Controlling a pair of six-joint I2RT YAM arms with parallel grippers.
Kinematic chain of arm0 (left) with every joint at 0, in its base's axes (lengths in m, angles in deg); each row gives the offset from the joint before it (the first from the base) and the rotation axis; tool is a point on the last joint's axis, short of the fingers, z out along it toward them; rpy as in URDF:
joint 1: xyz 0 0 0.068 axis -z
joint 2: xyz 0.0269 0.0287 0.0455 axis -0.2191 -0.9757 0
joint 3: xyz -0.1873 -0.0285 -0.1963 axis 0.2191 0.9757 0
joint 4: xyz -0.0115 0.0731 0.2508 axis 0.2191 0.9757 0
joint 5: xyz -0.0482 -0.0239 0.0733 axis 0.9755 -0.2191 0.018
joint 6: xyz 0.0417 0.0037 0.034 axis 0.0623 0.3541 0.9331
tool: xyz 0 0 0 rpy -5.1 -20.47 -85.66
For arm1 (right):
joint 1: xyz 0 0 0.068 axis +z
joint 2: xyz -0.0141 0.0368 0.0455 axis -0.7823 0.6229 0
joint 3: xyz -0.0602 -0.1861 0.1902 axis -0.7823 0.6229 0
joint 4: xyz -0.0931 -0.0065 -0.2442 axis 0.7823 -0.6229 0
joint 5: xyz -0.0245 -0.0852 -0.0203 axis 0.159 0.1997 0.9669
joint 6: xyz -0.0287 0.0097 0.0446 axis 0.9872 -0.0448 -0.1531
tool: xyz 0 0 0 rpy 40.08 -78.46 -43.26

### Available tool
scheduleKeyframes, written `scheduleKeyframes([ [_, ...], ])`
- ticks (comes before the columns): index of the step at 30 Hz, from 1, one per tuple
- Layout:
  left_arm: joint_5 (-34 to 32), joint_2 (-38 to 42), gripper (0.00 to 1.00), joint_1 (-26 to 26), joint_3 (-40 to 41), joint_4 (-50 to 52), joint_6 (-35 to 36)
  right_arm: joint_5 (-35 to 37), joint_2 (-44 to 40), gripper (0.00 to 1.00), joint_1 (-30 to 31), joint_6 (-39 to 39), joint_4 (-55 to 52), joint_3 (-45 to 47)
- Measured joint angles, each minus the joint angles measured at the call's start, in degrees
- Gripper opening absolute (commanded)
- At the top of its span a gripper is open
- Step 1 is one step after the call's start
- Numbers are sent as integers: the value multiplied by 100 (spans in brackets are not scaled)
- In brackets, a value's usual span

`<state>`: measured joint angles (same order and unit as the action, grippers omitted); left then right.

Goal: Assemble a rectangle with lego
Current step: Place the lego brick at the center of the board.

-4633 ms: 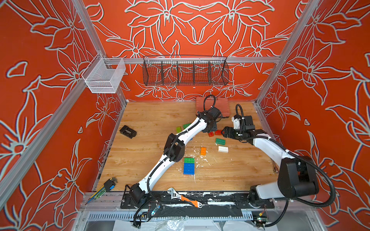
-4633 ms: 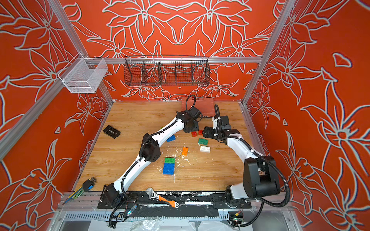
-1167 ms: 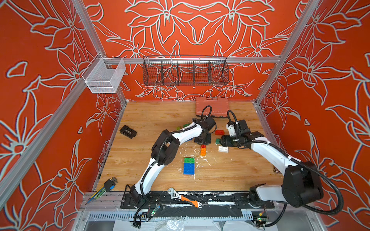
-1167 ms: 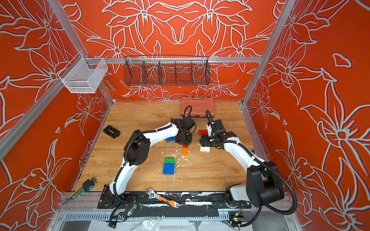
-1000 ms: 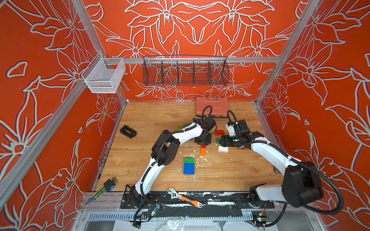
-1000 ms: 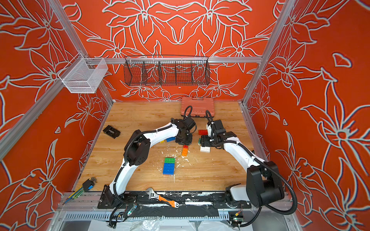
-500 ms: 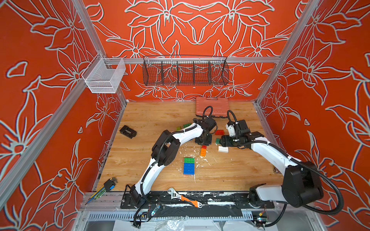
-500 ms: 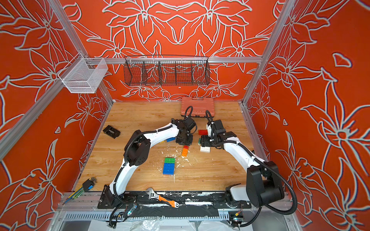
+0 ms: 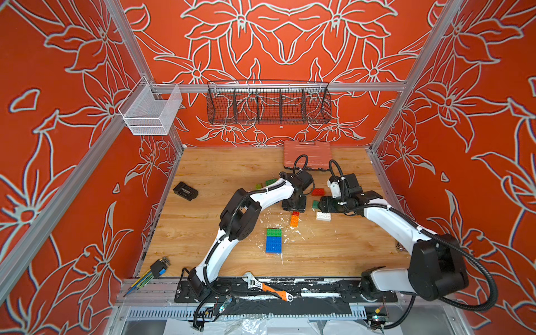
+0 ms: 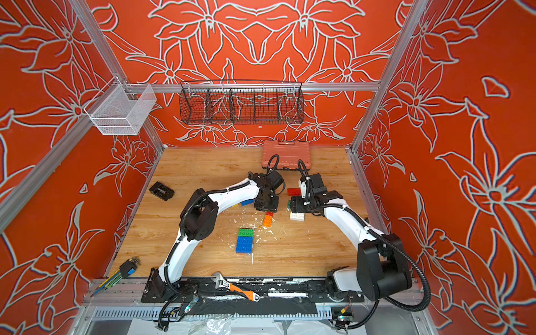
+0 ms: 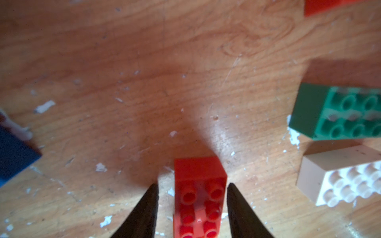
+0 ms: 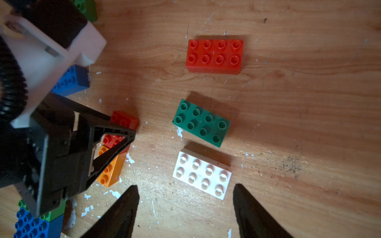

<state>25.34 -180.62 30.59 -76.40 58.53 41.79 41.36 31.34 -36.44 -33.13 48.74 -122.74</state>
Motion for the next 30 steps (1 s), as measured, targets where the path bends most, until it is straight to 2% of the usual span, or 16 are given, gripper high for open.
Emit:
scheduleKeyframes([
  [11,-15,0,41,0,-197,214,-4,-2,4,74,11,2,2,0],
  [14,-15,0,36,0,-240,240,4,-2,13,74,11,2,2,0],
  [30,-22,-2,35,2,-258,363,-39,-7,57,74,22,4,7,0],
])
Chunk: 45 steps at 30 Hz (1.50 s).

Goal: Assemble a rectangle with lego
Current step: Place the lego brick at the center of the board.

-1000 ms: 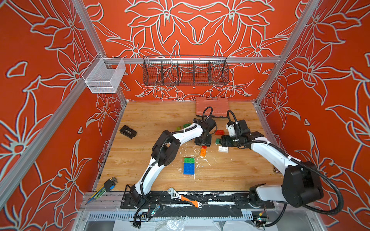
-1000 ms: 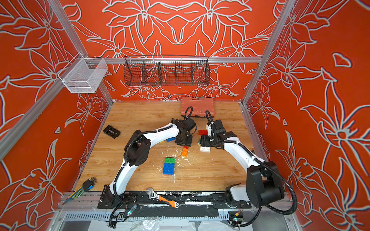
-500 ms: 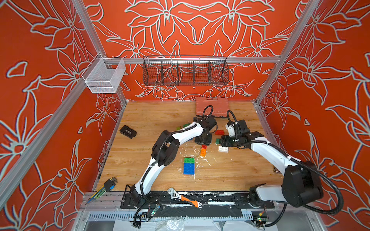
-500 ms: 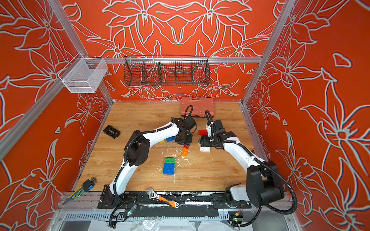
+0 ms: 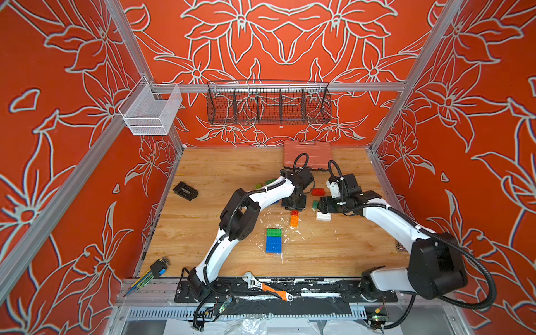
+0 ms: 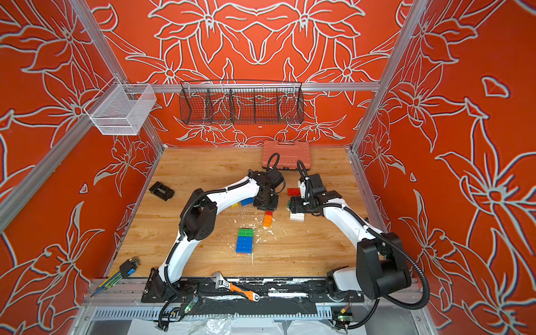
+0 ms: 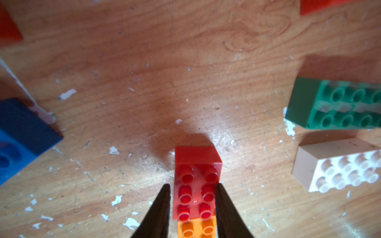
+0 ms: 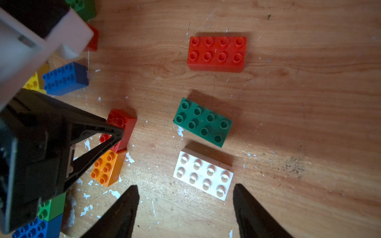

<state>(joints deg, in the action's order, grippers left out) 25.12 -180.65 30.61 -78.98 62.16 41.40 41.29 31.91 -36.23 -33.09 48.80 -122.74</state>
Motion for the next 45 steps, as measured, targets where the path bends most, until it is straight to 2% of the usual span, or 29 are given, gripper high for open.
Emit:
scheduleKeyframes([
  [9,15,0,31,0,0,17,-46,0,0,74,22,0,0,0],
  [45,96,-83,31,61,-160,129,-74,-4,26,74,22,9,17,42],
])
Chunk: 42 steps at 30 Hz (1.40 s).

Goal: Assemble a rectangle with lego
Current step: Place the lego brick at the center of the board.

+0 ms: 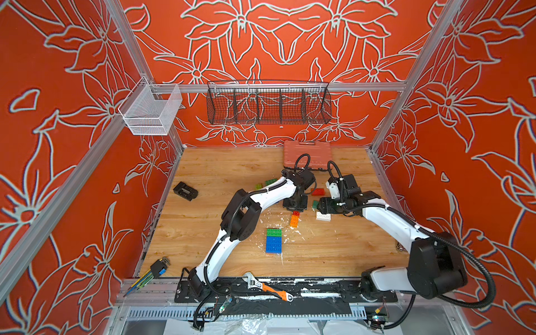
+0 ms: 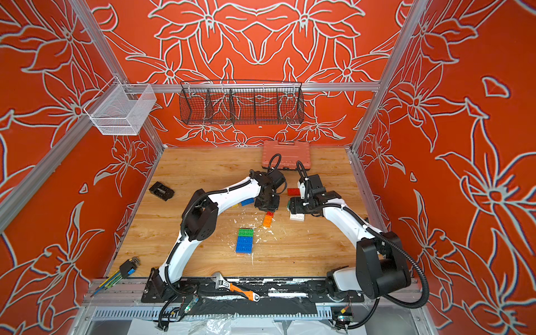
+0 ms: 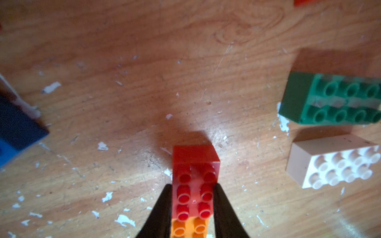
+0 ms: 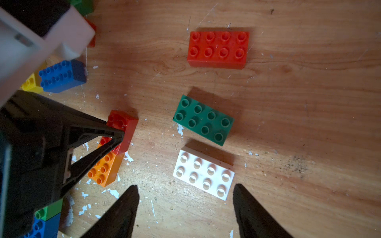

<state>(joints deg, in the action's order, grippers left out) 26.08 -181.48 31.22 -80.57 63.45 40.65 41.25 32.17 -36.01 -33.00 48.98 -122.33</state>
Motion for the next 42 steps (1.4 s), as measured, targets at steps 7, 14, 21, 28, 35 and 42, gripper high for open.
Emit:
scheduleKeyframes([
  [7,-4,0,31,0,-2,0,0,0,0,74,0,7,-2,0],
  [14,-7,0,32,0,0,2,0,0,4,74,0,9,0,0],
  [21,-61,0,32,0,0,2,0,-2,9,75,0,9,0,0],
  [28,-90,0,32,0,0,15,0,-4,17,75,0,11,-2,0],
  [35,-70,0,32,0,0,13,2,-4,31,74,0,11,-2,0],
  [42,-66,0,37,0,0,15,2,-7,39,75,0,11,0,0],
])
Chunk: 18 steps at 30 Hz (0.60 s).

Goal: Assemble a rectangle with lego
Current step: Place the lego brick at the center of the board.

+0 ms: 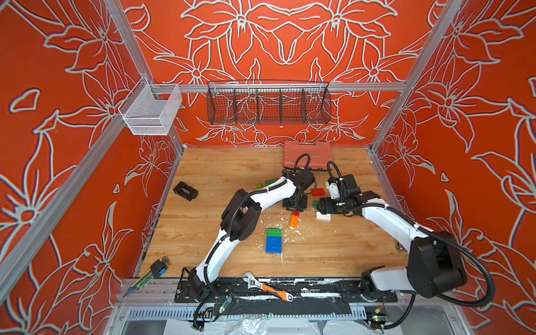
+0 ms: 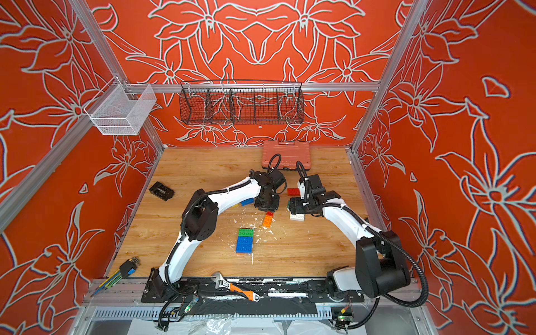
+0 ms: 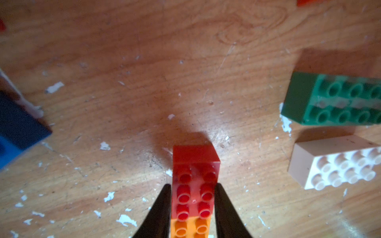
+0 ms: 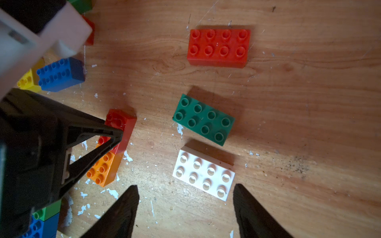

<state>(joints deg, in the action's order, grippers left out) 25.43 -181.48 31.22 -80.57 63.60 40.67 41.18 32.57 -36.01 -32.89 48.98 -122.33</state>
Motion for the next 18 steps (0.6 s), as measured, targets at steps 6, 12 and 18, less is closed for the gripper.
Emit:
scheduleKeyframes([
  [6,-13,0,43,0,0,4,-22,0,-2,75,2,2,0,0],
  [12,-20,0,49,0,-2,28,-15,0,-2,75,2,0,2,0],
  [18,-46,0,56,-2,-153,247,33,9,-13,75,4,2,-11,-2],
])
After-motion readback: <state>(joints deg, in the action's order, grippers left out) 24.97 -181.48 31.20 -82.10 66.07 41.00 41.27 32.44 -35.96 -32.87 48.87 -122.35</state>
